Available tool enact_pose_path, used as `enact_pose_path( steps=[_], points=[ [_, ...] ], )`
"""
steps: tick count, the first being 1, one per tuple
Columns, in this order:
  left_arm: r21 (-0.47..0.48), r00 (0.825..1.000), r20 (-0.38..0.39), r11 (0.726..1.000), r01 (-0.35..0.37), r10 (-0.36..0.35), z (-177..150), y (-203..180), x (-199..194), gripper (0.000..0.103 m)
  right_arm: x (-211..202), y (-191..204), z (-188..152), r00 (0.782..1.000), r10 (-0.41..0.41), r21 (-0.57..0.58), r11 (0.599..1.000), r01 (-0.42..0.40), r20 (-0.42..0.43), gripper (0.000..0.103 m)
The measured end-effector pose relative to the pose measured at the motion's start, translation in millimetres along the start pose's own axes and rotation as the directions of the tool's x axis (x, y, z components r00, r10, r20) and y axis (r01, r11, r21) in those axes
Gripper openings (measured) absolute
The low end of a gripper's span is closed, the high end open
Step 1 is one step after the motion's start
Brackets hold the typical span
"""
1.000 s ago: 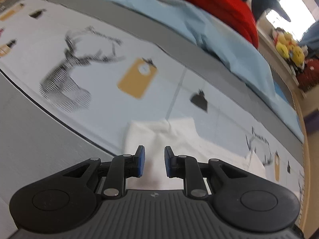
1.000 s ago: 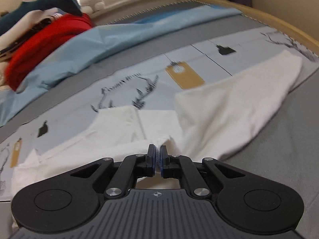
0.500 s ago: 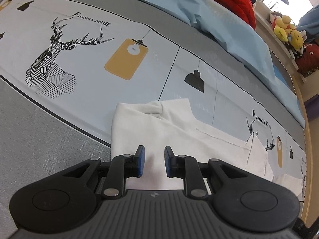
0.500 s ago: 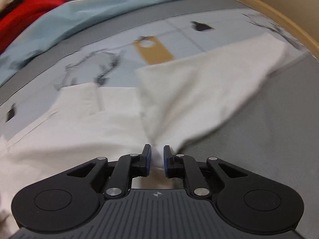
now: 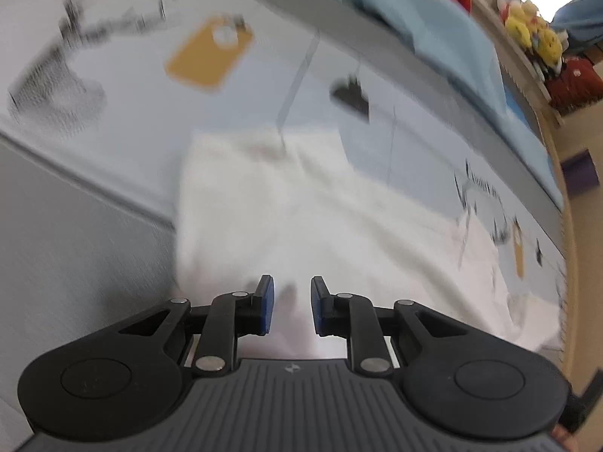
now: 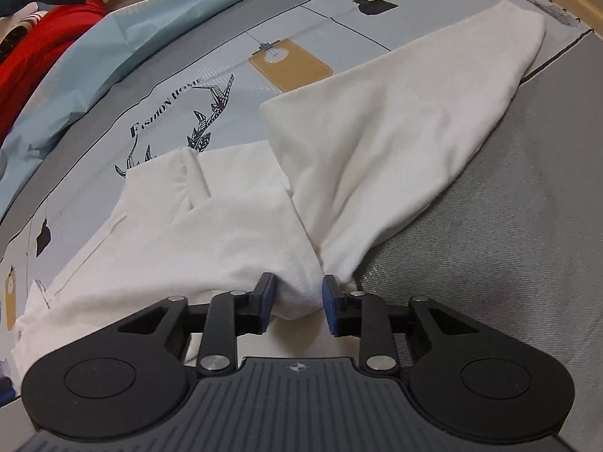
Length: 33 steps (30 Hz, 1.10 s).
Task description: Fold small clothes
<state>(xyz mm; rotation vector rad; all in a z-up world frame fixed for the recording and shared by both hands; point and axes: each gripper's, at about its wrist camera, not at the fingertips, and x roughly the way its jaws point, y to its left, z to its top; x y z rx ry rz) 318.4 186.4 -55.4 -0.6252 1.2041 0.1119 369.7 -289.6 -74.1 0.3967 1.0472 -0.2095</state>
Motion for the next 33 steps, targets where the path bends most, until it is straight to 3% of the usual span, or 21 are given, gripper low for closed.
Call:
enact_pose_path(
  steps=[3,8,11,12,14,16,18,20,22,24,26,27,28,29,30,31,32,33],
  points=[
    [0.075,0.993,-0.111,0.997,-0.027,0.035,-18,-3,24,0.021,5,-2,1,1.000,0.022,0.041,0.999,-0.021,-0.010,0.044],
    [0.196,0.990,-0.113,0.979,-0.064,0.087,-27,-15,24,0.021,9,-3,5,0.999,0.031,0.097,0.995,-0.030,-0.007,0.048],
    [0.233,0.988,-0.111,0.969,-0.079,0.108,-28,-17,24,0.021,5,-2,6,0.999,0.008,0.086,0.996,-0.011,0.035,0.013],
    [0.248,0.987,-0.109,0.965,-0.084,0.114,-29,-19,24,0.021,1,-1,6,0.998,0.016,0.081,0.996,-0.021,0.055,0.008],
    [0.274,0.987,-0.107,0.958,-0.090,0.123,-29,-22,22,0.021,-13,5,7,0.992,0.030,0.056,0.998,-0.037,0.121,0.008],
    [0.288,0.986,-0.105,0.953,-0.093,0.128,-32,-24,22,0.021,-28,15,8,0.976,0.039,-0.013,0.999,-0.037,0.214,0.001],
    [0.292,0.986,-0.105,0.952,-0.095,0.131,-33,-25,21,0.021,-29,19,9,0.976,0.002,-0.047,0.999,0.008,0.218,0.003],
    [0.291,0.988,-0.097,0.952,-0.091,0.124,-31,-26,18,0.023,-13,10,9,0.988,-0.096,0.000,0.995,0.097,0.118,0.004],
    [0.278,0.992,-0.078,0.957,-0.078,0.103,-28,-26,11,0.024,-10,2,6,0.975,-0.191,0.046,0.981,0.187,0.114,0.007],
    [0.262,0.994,-0.061,0.963,-0.068,0.087,-25,-23,6,0.024,-24,7,5,0.966,-0.145,0.029,0.989,0.143,0.213,0.007],
    [0.250,0.995,-0.052,0.966,-0.069,0.085,-24,-25,6,0.024,-41,24,3,0.947,-0.042,-0.069,0.995,0.067,0.318,0.007],
    [0.246,0.995,-0.051,0.967,-0.071,0.086,-23,-27,7,0.024,-43,29,2,0.946,0.025,-0.115,0.993,0.013,0.323,0.012],
    [0.245,0.995,-0.052,0.967,-0.071,0.086,-23,-28,7,0.024,-39,30,3,0.957,0.091,-0.131,0.990,-0.056,0.275,0.016],
    [0.246,0.995,-0.053,0.967,-0.070,0.085,-24,-28,7,0.024,-25,27,4,0.975,0.144,-0.100,0.987,-0.128,0.171,0.020],
    [0.246,0.995,-0.053,0.967,-0.069,0.084,-24,-29,7,0.024,-7,20,3,0.988,0.147,-0.041,0.989,-0.145,0.053,0.020],
    [0.244,0.995,-0.052,0.968,-0.067,0.082,-24,-30,7,0.024,9,13,-1,0.994,0.104,0.002,0.995,-0.104,-0.035,0.014],
    [0.239,0.996,-0.049,0.969,-0.064,0.078,-24,-31,6,0.024,16,7,-5,0.996,0.069,0.018,0.998,-0.068,-0.061,0.002],
    [0.233,0.996,-0.045,0.970,-0.062,0.074,-23,-31,5,0.024,13,6,-5,0.998,0.058,0.018,0.998,-0.058,-0.036,0.002]
  ],
)
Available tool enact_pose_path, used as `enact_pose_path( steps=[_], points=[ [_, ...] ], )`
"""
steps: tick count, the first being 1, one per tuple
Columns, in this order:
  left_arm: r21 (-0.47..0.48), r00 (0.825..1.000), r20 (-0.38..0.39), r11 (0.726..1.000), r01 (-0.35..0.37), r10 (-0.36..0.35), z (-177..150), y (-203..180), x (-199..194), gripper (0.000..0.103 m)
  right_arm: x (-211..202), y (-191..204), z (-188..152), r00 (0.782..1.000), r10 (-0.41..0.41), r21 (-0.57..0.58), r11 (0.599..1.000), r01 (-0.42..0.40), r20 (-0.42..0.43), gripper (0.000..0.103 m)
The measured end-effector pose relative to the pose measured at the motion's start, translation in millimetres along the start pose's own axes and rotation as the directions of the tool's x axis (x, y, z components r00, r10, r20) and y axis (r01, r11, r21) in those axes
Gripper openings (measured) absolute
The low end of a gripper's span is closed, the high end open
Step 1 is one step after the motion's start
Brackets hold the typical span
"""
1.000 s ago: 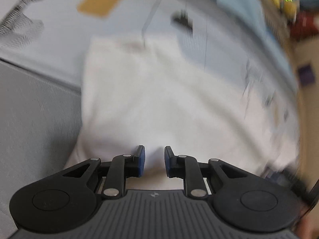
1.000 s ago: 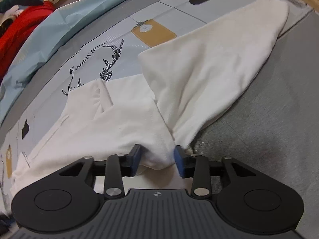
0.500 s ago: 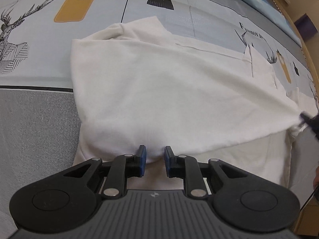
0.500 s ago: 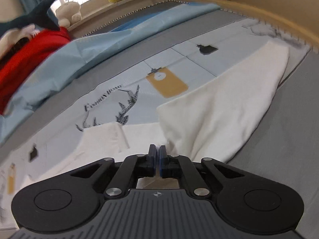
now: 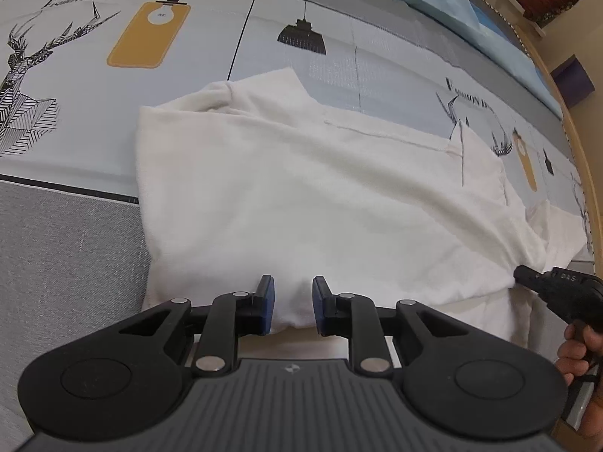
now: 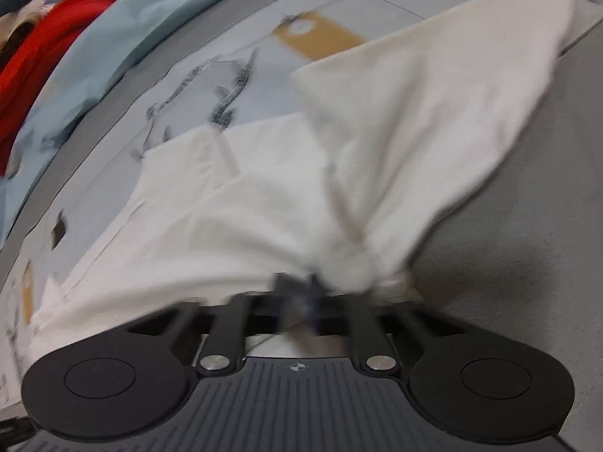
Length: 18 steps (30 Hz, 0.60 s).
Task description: Fold small clothes
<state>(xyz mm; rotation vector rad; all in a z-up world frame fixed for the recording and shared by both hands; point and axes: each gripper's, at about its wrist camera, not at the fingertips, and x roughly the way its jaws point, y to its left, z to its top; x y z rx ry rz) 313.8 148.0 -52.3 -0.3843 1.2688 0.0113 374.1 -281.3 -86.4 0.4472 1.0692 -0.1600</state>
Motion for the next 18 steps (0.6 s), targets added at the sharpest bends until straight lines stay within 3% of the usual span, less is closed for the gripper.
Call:
enact_pose_path(
  steps=[2,4,7,15,18],
  points=[
    [-0.009,1.000,0.013,1.000,0.003,-0.003,2,-1,-3,0.024,-12,6,5,0.999,0.010,-0.029,1.000,-0.009,0.036,0.004],
    [-0.009,1.000,0.026,1.000,0.007,-0.007,4,-4,-6,0.026,-31,4,12,0.991,0.028,-0.034,0.999,-0.024,0.130,0.004],
    [-0.001,0.999,0.035,1.000,0.007,-0.007,6,-10,-9,0.027,-48,-11,25,0.974,0.012,0.020,1.000,-0.017,0.228,0.004],
    [0.003,0.999,0.042,1.000,0.017,-0.017,8,-19,-10,0.027,-71,-105,63,0.916,-0.122,0.259,0.966,0.020,0.382,0.004],
    [0.006,0.999,0.039,1.000,0.016,-0.016,8,-22,-7,0.027,-66,-142,75,0.908,-0.152,0.331,0.943,0.015,0.391,0.005]
  ],
)
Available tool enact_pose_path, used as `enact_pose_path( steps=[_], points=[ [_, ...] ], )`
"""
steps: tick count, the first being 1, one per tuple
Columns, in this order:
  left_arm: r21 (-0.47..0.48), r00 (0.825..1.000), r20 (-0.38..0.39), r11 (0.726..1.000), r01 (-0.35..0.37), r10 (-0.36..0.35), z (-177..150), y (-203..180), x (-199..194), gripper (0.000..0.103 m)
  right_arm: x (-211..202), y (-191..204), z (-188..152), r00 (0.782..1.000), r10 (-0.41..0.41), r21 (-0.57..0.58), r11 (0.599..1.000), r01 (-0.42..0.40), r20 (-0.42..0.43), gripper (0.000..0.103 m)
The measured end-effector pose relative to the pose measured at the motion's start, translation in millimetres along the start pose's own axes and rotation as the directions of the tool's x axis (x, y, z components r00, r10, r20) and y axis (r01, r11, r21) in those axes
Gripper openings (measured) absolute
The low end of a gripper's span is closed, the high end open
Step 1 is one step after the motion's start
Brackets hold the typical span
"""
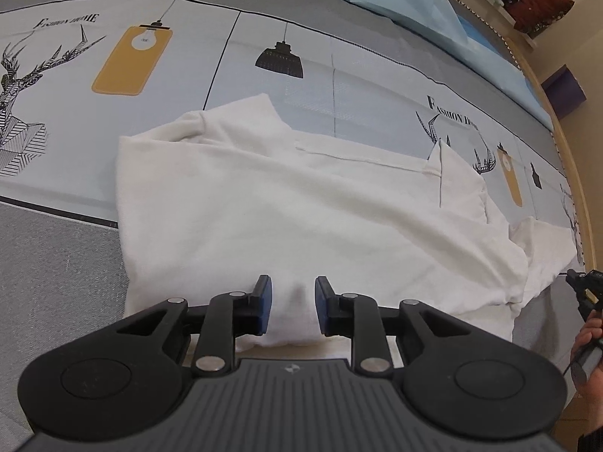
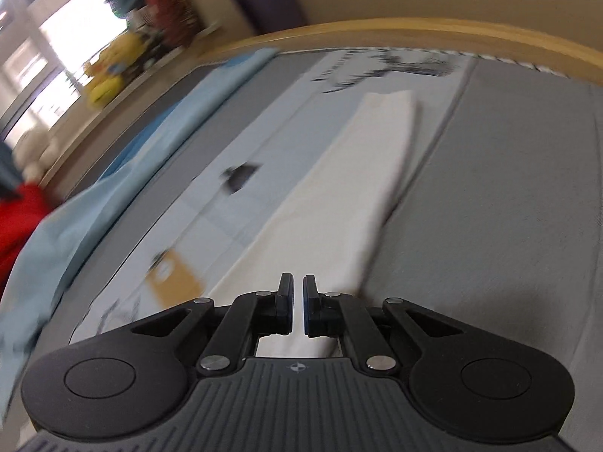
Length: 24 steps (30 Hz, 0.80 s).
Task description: Fold small clothes
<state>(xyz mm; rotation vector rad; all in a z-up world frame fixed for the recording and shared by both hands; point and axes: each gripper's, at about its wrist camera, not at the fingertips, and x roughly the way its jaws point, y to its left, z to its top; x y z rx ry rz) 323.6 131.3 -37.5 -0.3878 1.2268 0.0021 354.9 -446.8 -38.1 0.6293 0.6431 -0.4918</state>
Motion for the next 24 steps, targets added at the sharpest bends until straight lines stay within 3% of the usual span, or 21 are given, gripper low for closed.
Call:
enact_pose_path(
  steps=[1,5,6,13,15,16,20,22,24],
  points=[
    [0.001,1.000,-0.001,1.000,-0.002,0.002,0,0,1,0.027,6,-11,5,1.000,-0.003,0.023,1.000,0.004,-0.006,0.005],
    [0.010,1.000,-0.007,1.000,-0.008,0.008,-1,-2,4,0.027,37,-46,18,0.999,-0.010,0.128,0.992,0.016,-0.045,0.027],
    [0.013,1.000,-0.009,1.000,-0.010,0.010,-1,-3,4,0.027,42,-53,20,0.999,-0.007,0.150,0.989,0.015,-0.053,0.028],
    [0.012,1.000,-0.014,1.000,-0.024,0.024,0,0,6,0.027,65,-66,28,0.998,0.055,0.231,0.972,-0.050,-0.013,0.027],
    [0.008,1.000,-0.011,1.000,-0.025,0.025,0,2,4,0.027,66,-65,30,0.999,0.048,0.230,0.972,-0.048,0.007,0.007],
    [0.006,1.000,-0.009,1.000,-0.025,0.025,1,3,3,0.027,65,-62,30,0.999,0.028,0.219,0.975,-0.033,0.024,0.006],
    [-0.017,1.000,0.006,1.000,-0.024,0.024,4,11,-4,0.027,44,-24,29,0.991,-0.031,0.044,0.999,0.025,0.128,0.005],
    [-0.032,1.000,0.020,0.999,-0.020,0.020,6,15,-10,0.027,19,16,24,0.977,0.019,-0.126,0.992,0.008,0.213,0.005],
    [-0.052,0.999,0.036,0.999,-0.010,0.012,10,22,-19,0.027,-15,63,7,0.956,0.137,-0.315,0.948,-0.050,0.260,0.005]
  ],
)
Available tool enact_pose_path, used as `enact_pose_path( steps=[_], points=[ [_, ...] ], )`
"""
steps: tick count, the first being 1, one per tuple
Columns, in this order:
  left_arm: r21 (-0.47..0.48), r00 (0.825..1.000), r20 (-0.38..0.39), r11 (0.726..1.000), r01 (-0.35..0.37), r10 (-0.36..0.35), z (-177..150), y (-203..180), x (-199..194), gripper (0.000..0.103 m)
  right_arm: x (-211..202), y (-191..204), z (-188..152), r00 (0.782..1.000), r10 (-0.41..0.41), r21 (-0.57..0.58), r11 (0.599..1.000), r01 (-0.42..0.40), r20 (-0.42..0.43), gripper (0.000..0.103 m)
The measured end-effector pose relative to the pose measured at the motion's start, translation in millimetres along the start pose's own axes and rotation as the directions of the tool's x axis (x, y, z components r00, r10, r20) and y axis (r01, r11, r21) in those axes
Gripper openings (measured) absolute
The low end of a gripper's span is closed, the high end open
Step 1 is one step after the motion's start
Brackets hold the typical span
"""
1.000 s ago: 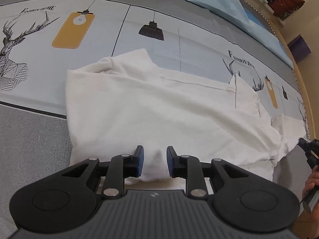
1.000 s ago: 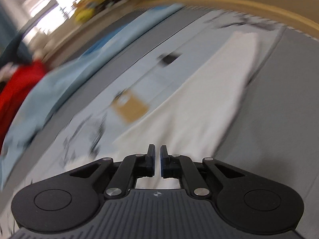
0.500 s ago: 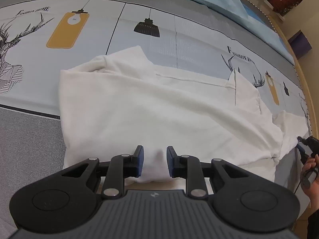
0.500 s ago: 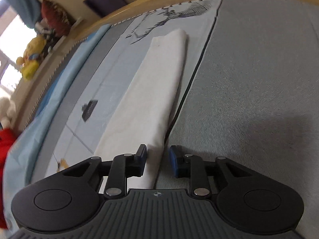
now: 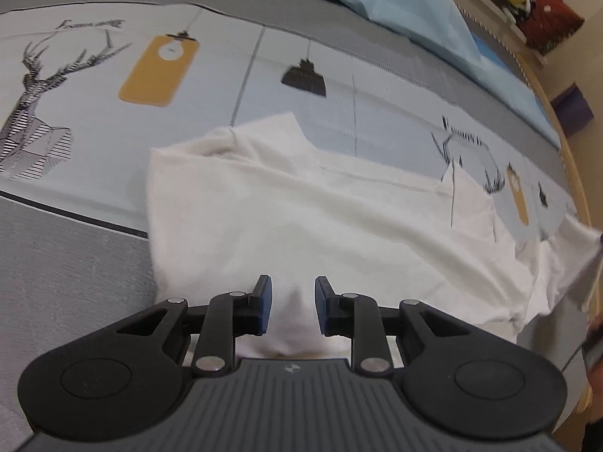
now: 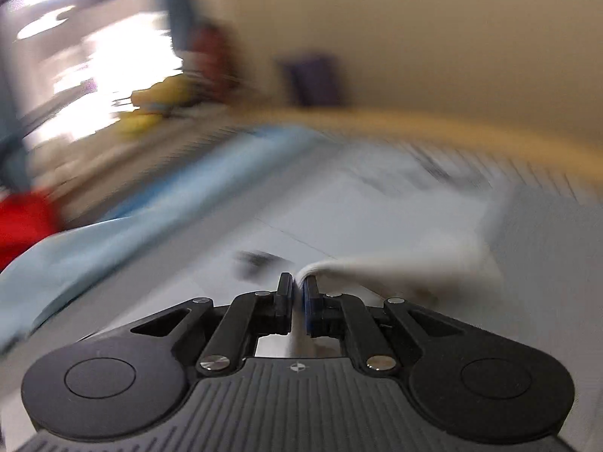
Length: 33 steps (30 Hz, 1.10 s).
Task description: Fold small clothes
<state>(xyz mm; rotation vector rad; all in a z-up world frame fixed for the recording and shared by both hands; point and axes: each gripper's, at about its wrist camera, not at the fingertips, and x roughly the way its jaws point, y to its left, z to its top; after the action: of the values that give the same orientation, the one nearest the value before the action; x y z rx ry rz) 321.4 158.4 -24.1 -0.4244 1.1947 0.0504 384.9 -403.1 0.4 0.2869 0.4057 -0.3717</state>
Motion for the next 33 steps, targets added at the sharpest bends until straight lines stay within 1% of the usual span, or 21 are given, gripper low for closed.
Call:
enact_pose_path(
  steps=[2,3,4,5,7,8,9,10,11,13,14,15,17,20,21,22,25,29,31,32,33],
  points=[
    [-0.025,1.000,0.022,1.000,0.008,-0.008,6,7,-9,0.027,-37,56,-3,0.988,0.149,-0.170,0.975,-0.141,0.033,0.005],
    [-0.041,0.999,0.035,0.999,0.011,-0.010,9,12,-15,0.027,-58,85,-8,0.968,0.251,-0.245,0.939,-0.239,0.016,0.005],
    [-0.057,0.999,0.047,0.998,0.014,-0.011,12,16,-20,0.027,-81,113,-16,0.931,0.363,-0.308,0.883,-0.355,-0.032,0.006],
    [-0.076,0.998,0.059,0.997,0.018,-0.014,15,21,-25,0.027,-102,136,-26,0.888,0.451,-0.358,0.817,-0.451,-0.090,0.007],
    [-0.107,0.997,0.077,0.994,0.030,-0.022,18,30,-34,0.027,-143,180,-57,0.767,0.581,-0.421,0.645,-0.637,-0.272,0.014],
    [-0.120,0.996,0.084,0.992,0.036,-0.026,19,35,-38,0.027,-158,197,-75,0.686,0.605,-0.402,0.556,-0.727,-0.403,0.023],
    [-0.131,0.996,0.088,0.991,0.040,-0.029,19,38,-40,0.027,-171,210,-94,0.602,0.602,-0.366,0.480,-0.798,-0.524,0.025],
    [-0.139,0.996,0.089,0.989,0.044,-0.031,20,40,-42,0.027,-183,218,-110,0.554,0.588,-0.347,0.435,-0.831,-0.590,0.025],
    [-0.143,0.996,0.089,0.989,0.045,-0.033,19,42,-44,0.027,-195,223,-125,0.536,0.565,-0.347,0.414,-0.842,-0.627,0.025],
    [-0.138,0.996,0.086,0.989,0.049,-0.037,18,40,-44,0.027,-206,226,-142,0.525,0.510,-0.343,0.410,-0.845,-0.682,0.026],
    [-0.133,0.996,0.083,0.990,0.050,-0.040,17,40,-44,0.027,-207,224,-144,0.531,0.493,-0.343,0.423,-0.839,-0.689,0.026],
    [-0.128,0.996,0.082,0.990,0.051,-0.041,16,39,-44,0.027,-204,221,-143,0.550,0.485,-0.350,0.445,-0.824,-0.680,0.028],
    [-0.115,0.996,0.079,0.992,0.048,-0.039,14,36,-44,0.027,-187,212,-134,0.614,0.458,-0.361,0.526,-0.770,-0.643,0.028],
    [-0.102,0.997,0.072,0.994,0.038,-0.031,13,31,-39,0.027,-143,193,-118,0.737,0.380,-0.324,0.717,-0.617,-0.560,0.038],
    [-0.099,0.997,0.070,0.994,0.035,-0.028,13,29,-37,0.027,-127,180,-115,0.765,0.338,-0.287,0.783,-0.552,-0.549,0.041],
    [-0.099,0.997,0.069,0.995,0.032,-0.026,14,26,-35,0.027,-112,171,-113,0.773,0.304,-0.234,0.835,-0.498,-0.557,0.041],
    [-0.094,0.998,0.064,0.995,0.031,-0.025,16,19,-29,0.027,-67,148,-114,0.736,0.285,-0.045,0.918,-0.394,-0.615,0.041],
    [-0.072,0.998,0.054,0.997,0.038,-0.034,16,6,-21,0.027,-31,135,-133,0.672,0.277,0.038,0.937,-0.348,-0.687,0.041],
    [-0.068,0.996,0.057,0.995,0.075,-0.071,16,0,-18,0.027,-28,139,-141,0.665,0.290,0.068,0.938,-0.339,-0.688,0.027],
    [-0.069,0.993,0.058,0.992,0.110,-0.106,16,-3,-17,0.027,-27,143,-138,0.669,0.302,0.066,0.933,-0.354,-0.680,0.007],
    [-0.067,0.987,0.055,0.985,0.157,-0.154,15,-8,-16,0.027,-33,147,-137,0.675,0.320,0.068,0.926,-0.372,-0.665,0.005]
  ],
)
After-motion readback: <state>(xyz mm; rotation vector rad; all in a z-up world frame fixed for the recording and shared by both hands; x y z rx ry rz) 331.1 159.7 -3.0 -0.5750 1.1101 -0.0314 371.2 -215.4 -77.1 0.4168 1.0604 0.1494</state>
